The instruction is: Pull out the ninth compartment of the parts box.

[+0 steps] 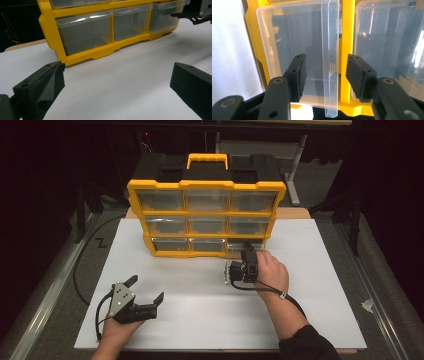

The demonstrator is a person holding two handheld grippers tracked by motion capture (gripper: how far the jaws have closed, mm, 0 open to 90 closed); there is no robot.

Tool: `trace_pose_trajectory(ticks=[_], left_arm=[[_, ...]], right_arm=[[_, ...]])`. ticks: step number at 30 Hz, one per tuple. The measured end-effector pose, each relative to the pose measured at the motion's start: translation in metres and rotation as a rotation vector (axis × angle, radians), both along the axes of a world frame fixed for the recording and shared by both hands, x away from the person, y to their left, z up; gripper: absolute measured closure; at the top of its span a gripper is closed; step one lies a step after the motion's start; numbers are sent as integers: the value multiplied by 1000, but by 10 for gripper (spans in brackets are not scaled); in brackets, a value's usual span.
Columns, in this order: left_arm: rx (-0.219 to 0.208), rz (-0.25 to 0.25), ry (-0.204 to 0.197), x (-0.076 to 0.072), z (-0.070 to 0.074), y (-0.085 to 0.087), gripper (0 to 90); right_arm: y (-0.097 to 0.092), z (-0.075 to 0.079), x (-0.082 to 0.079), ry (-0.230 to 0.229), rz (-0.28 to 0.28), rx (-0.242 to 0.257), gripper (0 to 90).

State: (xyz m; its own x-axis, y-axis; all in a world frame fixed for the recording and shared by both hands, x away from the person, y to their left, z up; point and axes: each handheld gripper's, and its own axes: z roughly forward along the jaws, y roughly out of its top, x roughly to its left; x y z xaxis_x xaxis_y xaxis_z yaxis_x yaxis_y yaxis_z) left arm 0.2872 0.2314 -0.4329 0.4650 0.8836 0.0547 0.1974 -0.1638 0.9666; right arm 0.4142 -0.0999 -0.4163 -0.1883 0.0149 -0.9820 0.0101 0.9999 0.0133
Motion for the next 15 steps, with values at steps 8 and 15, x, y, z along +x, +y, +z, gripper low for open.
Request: trace_pose_trajectory(ticks=[8,15], left_arm=[[-6,4,-1,0,0,1,4],[-5,3,-1,0,0,1,3]], right_arm=[[-2,3,-1,-26,10,-13,779],[-2,3,-11,-18,12,-22,781]])
